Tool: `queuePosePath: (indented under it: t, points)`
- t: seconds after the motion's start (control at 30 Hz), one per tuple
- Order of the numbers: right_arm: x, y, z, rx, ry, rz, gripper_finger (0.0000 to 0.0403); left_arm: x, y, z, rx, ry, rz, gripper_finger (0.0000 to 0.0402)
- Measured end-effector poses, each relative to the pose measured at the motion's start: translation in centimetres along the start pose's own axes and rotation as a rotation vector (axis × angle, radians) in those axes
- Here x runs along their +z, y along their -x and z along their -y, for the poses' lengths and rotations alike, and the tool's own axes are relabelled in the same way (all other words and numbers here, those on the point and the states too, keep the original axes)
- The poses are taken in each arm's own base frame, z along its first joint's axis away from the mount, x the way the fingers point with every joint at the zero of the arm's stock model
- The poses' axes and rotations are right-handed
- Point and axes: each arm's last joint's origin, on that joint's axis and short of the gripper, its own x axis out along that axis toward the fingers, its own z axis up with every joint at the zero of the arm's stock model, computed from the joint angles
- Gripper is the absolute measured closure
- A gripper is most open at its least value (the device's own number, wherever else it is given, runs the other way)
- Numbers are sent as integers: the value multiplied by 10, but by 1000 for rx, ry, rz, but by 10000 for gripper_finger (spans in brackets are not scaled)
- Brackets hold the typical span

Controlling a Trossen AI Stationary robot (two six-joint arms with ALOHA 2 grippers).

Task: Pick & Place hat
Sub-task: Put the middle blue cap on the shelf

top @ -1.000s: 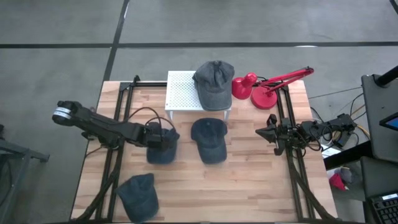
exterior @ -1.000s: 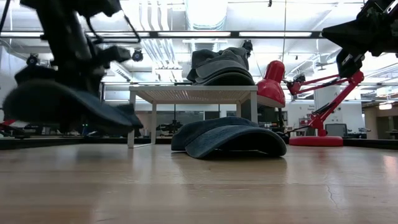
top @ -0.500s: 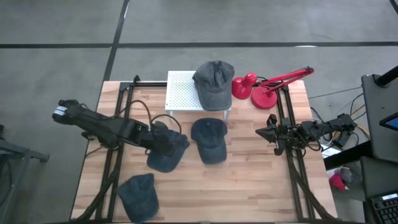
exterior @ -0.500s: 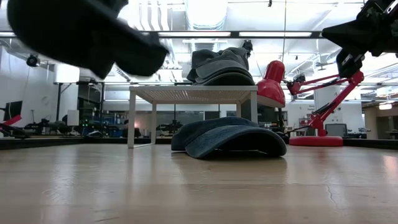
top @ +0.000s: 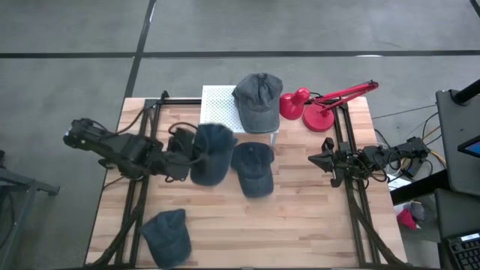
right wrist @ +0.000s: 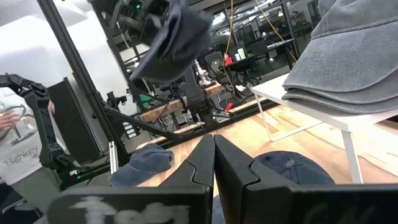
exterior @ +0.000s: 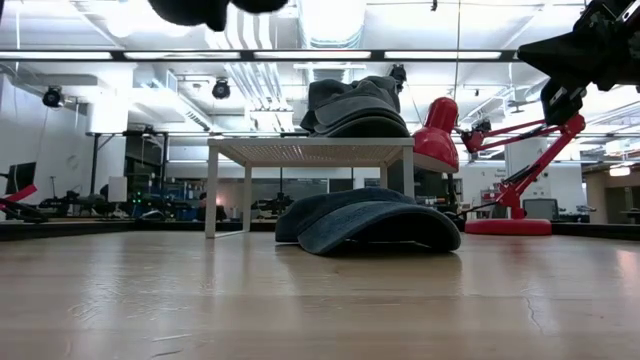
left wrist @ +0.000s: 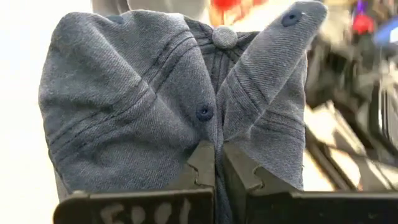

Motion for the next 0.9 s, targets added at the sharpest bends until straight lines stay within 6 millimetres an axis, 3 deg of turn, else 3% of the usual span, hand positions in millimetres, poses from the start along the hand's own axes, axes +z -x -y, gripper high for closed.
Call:
queuePosePath:
  t: [0.23, 0.43, 0.7, 0.9]
  points:
    - [0, 0, 0, 0, 0, 0, 394, 22, 12, 4, 75, -10, 274, 396]
    - [0, 0, 0, 0, 0, 0, 394, 36, 12, 4, 138, -13, 390, 396]
    - [0, 0, 0, 0, -4, 0, 394, 55, -9, -4, 267, -33, 454, 396]
    - [0, 0, 0, -1, -25, -2, 394, 70, -39, -16, 379, -49, 435, 396]
